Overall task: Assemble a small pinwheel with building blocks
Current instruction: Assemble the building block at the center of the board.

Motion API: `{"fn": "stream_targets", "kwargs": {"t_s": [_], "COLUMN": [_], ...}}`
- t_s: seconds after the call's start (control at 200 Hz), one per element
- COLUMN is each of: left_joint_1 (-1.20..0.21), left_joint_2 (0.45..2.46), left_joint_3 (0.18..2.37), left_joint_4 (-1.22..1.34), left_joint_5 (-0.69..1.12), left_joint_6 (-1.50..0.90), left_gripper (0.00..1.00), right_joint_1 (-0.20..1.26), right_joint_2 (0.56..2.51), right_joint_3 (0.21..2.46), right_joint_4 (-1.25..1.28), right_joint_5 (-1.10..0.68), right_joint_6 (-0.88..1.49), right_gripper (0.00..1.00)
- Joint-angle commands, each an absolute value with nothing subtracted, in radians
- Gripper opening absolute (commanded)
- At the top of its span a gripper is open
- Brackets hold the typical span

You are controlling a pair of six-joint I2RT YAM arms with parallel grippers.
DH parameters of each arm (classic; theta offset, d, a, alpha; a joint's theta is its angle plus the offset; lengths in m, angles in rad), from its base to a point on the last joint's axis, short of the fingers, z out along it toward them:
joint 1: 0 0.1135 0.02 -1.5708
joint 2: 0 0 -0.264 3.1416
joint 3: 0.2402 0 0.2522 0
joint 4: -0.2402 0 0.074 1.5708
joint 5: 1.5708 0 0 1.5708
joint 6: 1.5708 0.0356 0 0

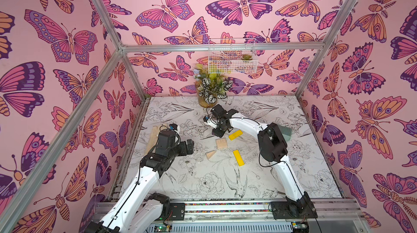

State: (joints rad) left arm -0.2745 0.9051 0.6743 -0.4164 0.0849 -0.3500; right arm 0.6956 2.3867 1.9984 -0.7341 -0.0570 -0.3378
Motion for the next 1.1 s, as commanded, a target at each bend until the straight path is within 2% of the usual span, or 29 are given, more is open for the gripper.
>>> {"fn": "stream_targets", "kwargs": {"t_s": [0.0,0.235,0.616,0.851,1.096], "left_joint_1": [-0.267,-0.267,-0.267,-0.267,-0.267], "left_joint_2": [0.905,0.906,0.891,0.888,0.891], "left_joint_3": [0.653,0.652,0.64,0.637,0.632], "left_joint_4": [-0.407,-0.406,-0.407,-0.408,-0.408], "left_joint_5": [0.084,0.098,0.106,0.109,0.11], "left_joint_6": [-0.348,-0.35,-0.354,-0.356,-0.359], "left_gripper": [1.0,1.0,1.0,1.0,1.0], "right_joint_1": [0.712,0.749,0.768,0.768,0.768], "right_joint_2": [2.402,2.432,2.458,2.47,2.465], "right_joint_3": [2.03,2.046,2.07,2.076,2.074], "right_joint_4": [-0.744,-0.714,-0.697,-0.694,-0.701], "right_joint_5": [-0.09,-0.097,-0.091,-0.103,-0.097], "right_joint_6": [-0.304,-0.244,-0.19,-0.186,-0.19], "right_gripper": [0.26,0.17,0.16,0.17,0.28]}}
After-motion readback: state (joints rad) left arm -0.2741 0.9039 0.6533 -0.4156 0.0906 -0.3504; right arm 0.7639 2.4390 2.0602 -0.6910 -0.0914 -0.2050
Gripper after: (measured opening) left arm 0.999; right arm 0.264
